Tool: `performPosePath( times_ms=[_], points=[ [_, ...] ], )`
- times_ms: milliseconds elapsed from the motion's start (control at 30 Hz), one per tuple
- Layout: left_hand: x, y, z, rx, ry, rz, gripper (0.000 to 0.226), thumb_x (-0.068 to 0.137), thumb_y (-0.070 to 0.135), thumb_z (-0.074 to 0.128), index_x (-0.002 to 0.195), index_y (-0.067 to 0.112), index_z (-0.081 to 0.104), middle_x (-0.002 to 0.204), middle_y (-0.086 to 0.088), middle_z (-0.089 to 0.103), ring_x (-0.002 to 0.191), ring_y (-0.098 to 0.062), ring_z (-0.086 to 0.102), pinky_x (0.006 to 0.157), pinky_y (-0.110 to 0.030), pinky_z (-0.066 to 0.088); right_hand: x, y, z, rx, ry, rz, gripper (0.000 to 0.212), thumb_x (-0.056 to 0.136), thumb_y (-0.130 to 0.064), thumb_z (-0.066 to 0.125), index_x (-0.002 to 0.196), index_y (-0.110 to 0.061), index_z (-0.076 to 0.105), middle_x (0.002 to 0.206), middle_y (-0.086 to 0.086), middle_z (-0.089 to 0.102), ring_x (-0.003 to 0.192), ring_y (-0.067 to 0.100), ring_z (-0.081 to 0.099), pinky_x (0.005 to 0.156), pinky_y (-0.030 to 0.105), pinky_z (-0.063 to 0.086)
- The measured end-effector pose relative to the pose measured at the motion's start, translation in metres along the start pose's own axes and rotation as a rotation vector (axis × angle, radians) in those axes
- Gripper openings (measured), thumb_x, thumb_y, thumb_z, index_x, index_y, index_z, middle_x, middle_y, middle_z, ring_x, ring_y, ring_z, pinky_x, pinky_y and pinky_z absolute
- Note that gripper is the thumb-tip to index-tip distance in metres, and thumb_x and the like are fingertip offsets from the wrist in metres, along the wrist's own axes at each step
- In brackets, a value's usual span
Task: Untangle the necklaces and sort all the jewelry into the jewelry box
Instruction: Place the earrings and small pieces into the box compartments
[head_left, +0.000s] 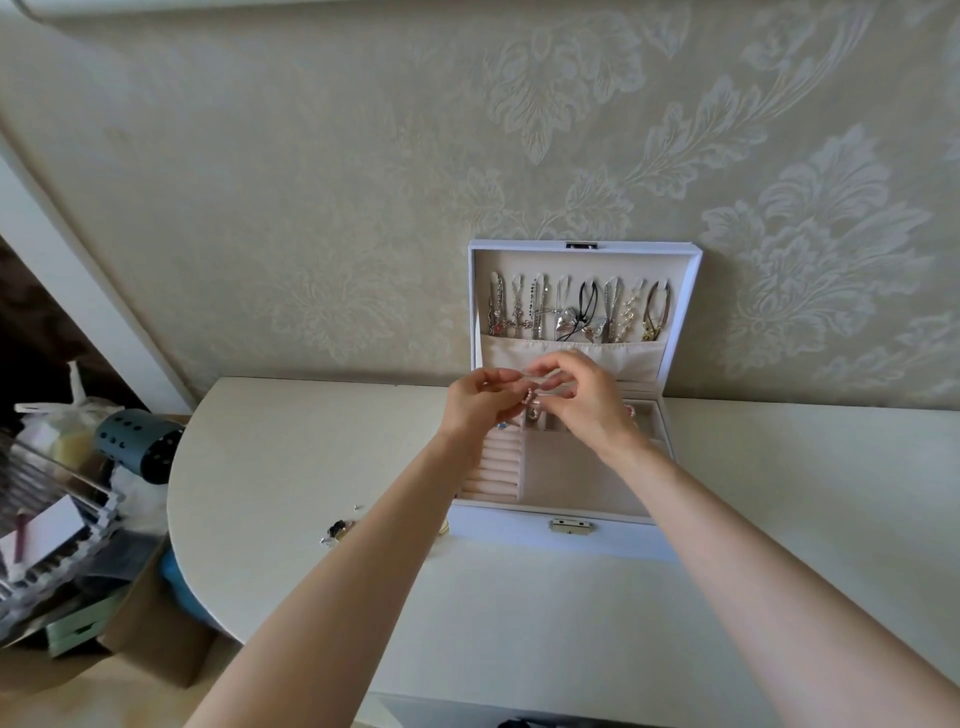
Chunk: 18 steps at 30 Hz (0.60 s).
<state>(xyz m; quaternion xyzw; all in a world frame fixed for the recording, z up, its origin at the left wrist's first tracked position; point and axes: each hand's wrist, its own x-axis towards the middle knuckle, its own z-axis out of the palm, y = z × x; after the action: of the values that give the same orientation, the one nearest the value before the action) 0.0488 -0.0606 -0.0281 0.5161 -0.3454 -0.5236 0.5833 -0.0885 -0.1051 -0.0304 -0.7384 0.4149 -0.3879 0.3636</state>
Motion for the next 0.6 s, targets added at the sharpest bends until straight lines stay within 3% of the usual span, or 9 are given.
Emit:
performPosePath(
  times_ms=[67,167,233,333,500,600],
  points=[
    [0.002,0.005,0.000,0.020,-0.028,-0.007,0.015,0.085,-0.009,0.059,0.092,0.003,0.057,0.085,-0.012,0.064,0.071,-0.014,0.061,0.065,-0.018,0.052,-0.001,-0.003,-0.004,0.148,-0.043,0.079,0.039,0.077,0.016,0.058,0.102,-0.014,0.058,0.099,0.001,0.066,0.088,0.019,0.064,0.079,0.029,0.052],
    [0.007,0.010,-0.001,0.184,-0.092,0.010,0.019,0.084,-0.007,0.060,0.097,0.007,0.057,0.083,-0.008,0.065,0.065,-0.011,0.056,0.055,-0.017,0.041,-0.004,-0.003,-0.006,0.218,-0.112,0.131,0.035,0.078,0.019,0.057,0.103,-0.006,0.059,0.090,0.006,0.071,0.077,0.014,0.066,0.070,0.022,0.052],
    [0.009,0.011,-0.001,0.250,-0.109,0.027,0.021,0.083,-0.005,0.063,0.098,0.008,0.056,0.079,-0.004,0.066,0.062,-0.008,0.057,0.054,-0.017,0.038,-0.004,-0.003,-0.005,0.238,-0.091,0.163,0.031,0.077,0.019,0.060,0.098,-0.004,0.062,0.083,0.007,0.070,0.071,0.011,0.066,0.064,0.017,0.052],
    [0.011,0.011,-0.002,0.341,-0.097,0.044,0.025,0.083,-0.001,0.066,0.104,0.007,0.056,0.081,-0.002,0.061,0.063,-0.007,0.055,0.056,-0.019,0.040,-0.004,-0.001,-0.007,0.273,-0.024,0.202,0.024,0.076,0.017,0.064,0.081,-0.006,0.063,0.079,0.008,0.068,0.071,0.013,0.066,0.066,0.017,0.054],
    [0.015,0.013,-0.002,0.462,-0.151,0.023,0.027,0.081,-0.001,0.068,0.104,0.005,0.055,0.082,-0.001,0.058,0.068,-0.009,0.054,0.059,-0.017,0.043,-0.005,0.003,-0.011,0.161,-0.002,0.195,0.013,0.075,0.009,0.069,0.077,-0.004,0.067,0.076,0.008,0.067,0.069,0.014,0.063,0.069,0.021,0.052],
    [0.019,0.012,-0.002,0.608,-0.151,0.072,0.019,0.079,-0.002,0.069,0.091,0.008,0.059,0.077,0.000,0.059,0.068,-0.010,0.055,0.062,-0.017,0.047,-0.006,0.005,-0.013,-0.010,-0.002,0.155,0.011,0.074,0.003,0.072,0.076,-0.007,0.070,0.073,0.003,0.064,0.067,0.011,0.055,0.066,0.018,0.045]
  ],
)
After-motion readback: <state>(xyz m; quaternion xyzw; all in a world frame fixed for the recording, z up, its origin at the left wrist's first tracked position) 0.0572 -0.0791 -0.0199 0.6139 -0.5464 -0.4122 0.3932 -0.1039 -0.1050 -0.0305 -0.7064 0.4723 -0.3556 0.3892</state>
